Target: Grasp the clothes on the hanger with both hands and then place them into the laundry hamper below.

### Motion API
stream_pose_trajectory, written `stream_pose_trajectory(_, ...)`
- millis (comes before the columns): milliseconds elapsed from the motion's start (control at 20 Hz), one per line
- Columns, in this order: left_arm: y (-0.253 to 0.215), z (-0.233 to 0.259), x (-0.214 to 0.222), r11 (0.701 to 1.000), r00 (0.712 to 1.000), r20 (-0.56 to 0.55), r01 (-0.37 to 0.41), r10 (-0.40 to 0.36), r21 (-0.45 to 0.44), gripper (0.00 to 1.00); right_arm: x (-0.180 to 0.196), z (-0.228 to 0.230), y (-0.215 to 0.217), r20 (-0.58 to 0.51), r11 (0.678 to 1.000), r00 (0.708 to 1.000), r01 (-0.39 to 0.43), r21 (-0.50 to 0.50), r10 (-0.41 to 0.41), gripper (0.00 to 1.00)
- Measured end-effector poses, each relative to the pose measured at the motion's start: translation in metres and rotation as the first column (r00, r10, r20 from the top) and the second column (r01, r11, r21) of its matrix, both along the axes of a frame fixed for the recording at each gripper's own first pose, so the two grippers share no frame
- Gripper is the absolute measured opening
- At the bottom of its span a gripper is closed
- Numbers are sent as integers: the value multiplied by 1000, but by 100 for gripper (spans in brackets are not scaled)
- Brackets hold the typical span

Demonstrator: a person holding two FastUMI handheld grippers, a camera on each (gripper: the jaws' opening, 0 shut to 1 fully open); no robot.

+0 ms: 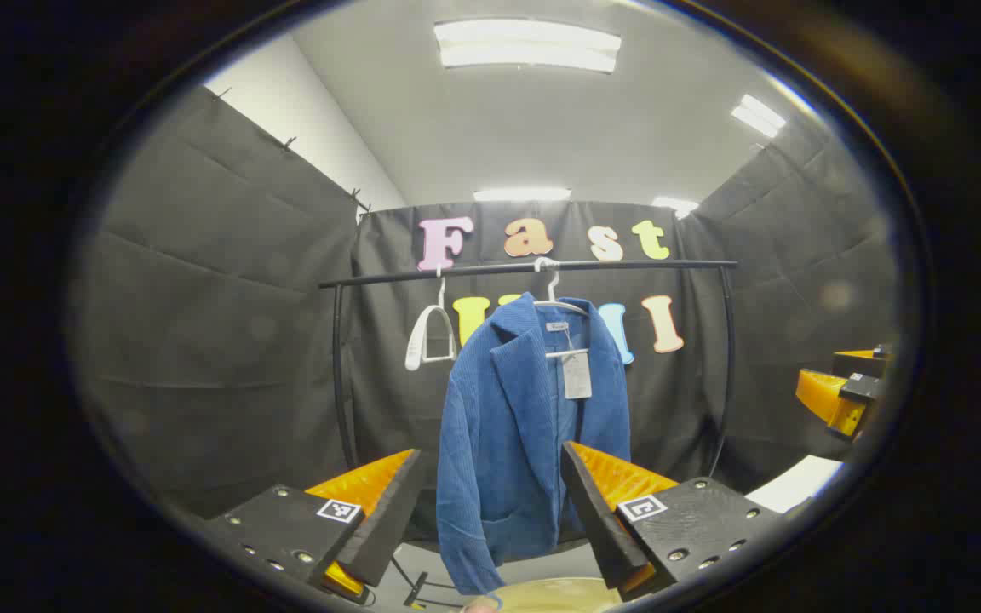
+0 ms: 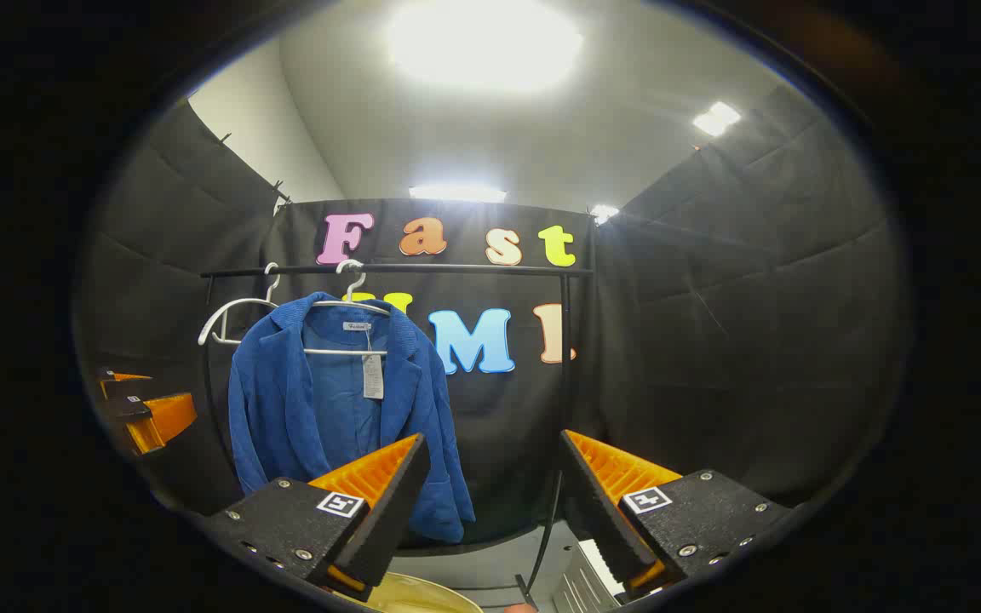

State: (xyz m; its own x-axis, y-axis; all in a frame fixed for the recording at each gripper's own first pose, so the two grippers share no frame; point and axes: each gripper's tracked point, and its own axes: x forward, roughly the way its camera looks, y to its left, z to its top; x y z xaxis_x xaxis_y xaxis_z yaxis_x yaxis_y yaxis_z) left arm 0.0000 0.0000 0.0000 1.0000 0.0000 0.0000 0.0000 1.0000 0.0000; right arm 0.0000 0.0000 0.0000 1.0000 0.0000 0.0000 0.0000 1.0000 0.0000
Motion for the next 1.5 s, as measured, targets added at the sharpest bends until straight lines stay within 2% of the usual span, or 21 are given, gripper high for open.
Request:
stream_pose_trajectory(50, 1, 1, 0, 1000, 1000, 0, -1, 1, 0, 92, -1, 1, 0, -2, 1000, 1000, 1, 1, -1, 94)
stream_pose_trajectory(200, 0, -1, 0, 1000, 1000, -1, -3, 3, 4, 92, -2, 0, -2, -5, 1000, 1000, 8, 6, -8, 92)
stream_pose_trajectory(250, 0, 0, 0, 1000, 1000, -1, -2, 2, 4, 92, -2, 0, -1, -5, 1000, 1000, 8, 7, -8, 94)
stream_pose_trajectory(1050, 5, 7, -8, 1000, 1000, 23, 4, -4, 16, 92, -2, 2, 6, -2, 1000, 1000, 7, 14, -7, 94)
stream_pose_trajectory(1200, 8, 11, -8, 1000, 1000, 28, 5, -5, 10, 92, 1, 8, 7, 9, 1000, 1000, 3, 13, -3, 94)
stream_pose_trajectory(1250, 9, 13, -8, 1000, 1000, 31, 3, -4, 9, 92, 4, 11, 7, 14, 1000, 1000, 1, 13, -1, 92)
stream_pose_trajectory(1500, 5, 25, 3, 1000, 999, 36, -8, 8, 6, 92, 28, 23, 13, 25, 999, 999, -33, 18, 33, 94)
